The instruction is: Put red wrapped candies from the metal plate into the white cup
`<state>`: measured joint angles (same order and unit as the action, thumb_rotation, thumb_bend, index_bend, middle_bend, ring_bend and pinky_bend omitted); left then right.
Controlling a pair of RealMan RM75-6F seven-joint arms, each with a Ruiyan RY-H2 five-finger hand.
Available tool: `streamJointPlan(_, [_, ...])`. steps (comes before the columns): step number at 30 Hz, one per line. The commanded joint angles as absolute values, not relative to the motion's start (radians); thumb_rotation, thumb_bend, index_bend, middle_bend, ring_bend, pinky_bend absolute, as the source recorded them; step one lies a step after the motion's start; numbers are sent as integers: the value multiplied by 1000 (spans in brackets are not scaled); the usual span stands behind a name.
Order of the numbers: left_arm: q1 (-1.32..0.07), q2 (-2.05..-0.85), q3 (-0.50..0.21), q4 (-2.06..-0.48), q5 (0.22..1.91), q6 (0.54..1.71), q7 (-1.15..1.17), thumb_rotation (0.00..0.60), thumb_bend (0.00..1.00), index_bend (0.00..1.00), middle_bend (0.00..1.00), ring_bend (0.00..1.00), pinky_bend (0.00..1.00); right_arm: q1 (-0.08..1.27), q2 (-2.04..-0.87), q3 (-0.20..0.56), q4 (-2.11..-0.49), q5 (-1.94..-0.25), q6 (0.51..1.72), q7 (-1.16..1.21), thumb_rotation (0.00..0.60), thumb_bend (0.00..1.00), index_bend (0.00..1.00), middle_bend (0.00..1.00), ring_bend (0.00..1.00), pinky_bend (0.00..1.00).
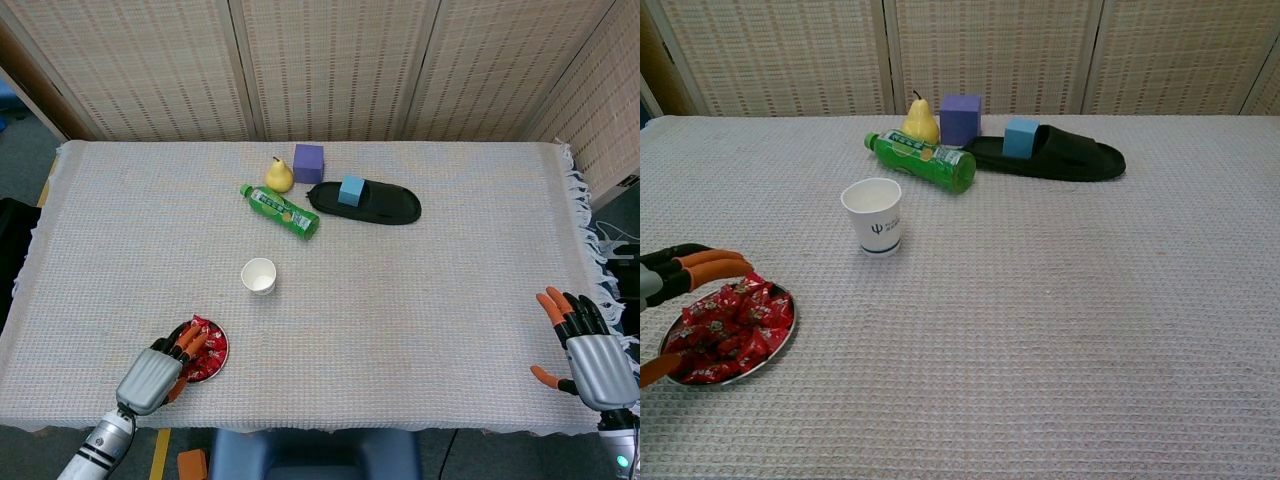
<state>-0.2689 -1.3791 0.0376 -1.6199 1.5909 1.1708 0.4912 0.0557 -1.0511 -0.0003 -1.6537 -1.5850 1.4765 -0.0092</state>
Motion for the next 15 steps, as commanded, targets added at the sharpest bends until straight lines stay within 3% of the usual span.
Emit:
streamJointPlan(1, [-291, -1423, 20, -1596, 1537, 1131, 538, 600, 416, 0, 0, 0, 289, 56, -1051, 0, -1654, -1584, 1475, -11, 600, 0, 0, 0, 0, 0])
streamJointPlan(9, [-308, -1474, 6, -1548, 1478, 1117, 616, 600, 422, 2, 0, 0, 304, 60, -1052, -1, -1657, -1581, 1465, -14, 600, 0, 0, 0, 0, 0])
streamJointPlan(15, [-305, -1502, 11, -1532, 1478, 1153, 679, 600, 424, 115, 18, 19, 411, 59, -1052, -2, -1657, -1581, 1466, -14, 600, 0, 0, 0, 0, 0])
